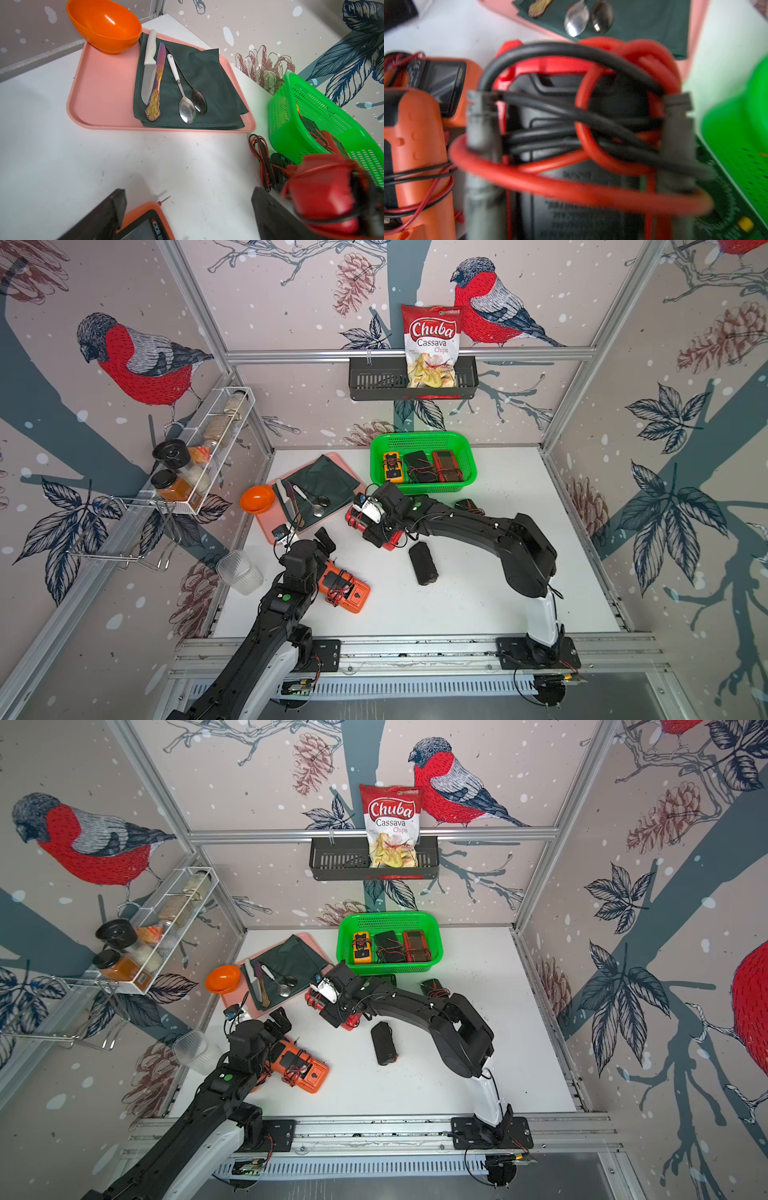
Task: Put the multimeter into the basket
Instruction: Pick up the multimeter from the center of the board.
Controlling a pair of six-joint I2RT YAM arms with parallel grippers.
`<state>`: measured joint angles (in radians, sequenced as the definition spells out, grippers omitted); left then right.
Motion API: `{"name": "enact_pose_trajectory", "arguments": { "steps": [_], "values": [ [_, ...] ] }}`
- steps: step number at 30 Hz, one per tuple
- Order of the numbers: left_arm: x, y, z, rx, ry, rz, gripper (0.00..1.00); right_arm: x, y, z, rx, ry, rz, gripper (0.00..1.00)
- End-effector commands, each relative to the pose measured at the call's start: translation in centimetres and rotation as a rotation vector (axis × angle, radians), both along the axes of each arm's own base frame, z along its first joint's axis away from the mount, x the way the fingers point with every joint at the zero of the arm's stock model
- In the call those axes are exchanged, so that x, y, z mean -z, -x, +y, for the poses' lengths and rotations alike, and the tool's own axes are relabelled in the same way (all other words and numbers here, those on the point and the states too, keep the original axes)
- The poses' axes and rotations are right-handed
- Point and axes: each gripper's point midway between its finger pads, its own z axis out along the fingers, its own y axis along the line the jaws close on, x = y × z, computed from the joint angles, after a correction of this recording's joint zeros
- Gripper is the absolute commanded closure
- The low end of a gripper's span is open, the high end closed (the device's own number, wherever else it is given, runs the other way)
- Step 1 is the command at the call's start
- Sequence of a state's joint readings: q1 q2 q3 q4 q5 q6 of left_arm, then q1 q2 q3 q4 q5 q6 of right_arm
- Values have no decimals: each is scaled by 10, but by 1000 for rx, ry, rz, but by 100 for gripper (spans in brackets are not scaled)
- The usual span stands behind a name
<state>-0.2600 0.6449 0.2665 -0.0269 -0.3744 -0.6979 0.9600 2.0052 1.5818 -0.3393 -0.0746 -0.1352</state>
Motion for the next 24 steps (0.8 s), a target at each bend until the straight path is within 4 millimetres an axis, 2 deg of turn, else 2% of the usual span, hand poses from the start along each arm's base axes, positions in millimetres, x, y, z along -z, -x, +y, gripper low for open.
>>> {"name": "enact_pose_trajectory", "arguments": {
  "steps": [1,6,11,14,17,21,24],
  "values": [
    [-12,-6,-3,15,1,-47,2,-52,-42,-12,204,-172,-57,74],
    [-10,-8,-6,34,1,-39,2,-89,-89,-65,393,-266,-73,72],
    [-8,-10,-10,51,11,-34,2,-107,-136,-122,569,-287,-106,72],
    [-6,-13,-14,66,18,-29,2,-111,-165,-157,676,-285,-122,71],
    [-3,-15,-16,77,21,-18,2,-111,-190,-182,750,-291,-130,70],
    [1,-17,-18,86,16,4,2,-107,-220,-204,812,-300,-128,69],
    [0,-18,-19,93,10,8,2,-99,-240,-212,842,-294,-125,69]
  ]
}}
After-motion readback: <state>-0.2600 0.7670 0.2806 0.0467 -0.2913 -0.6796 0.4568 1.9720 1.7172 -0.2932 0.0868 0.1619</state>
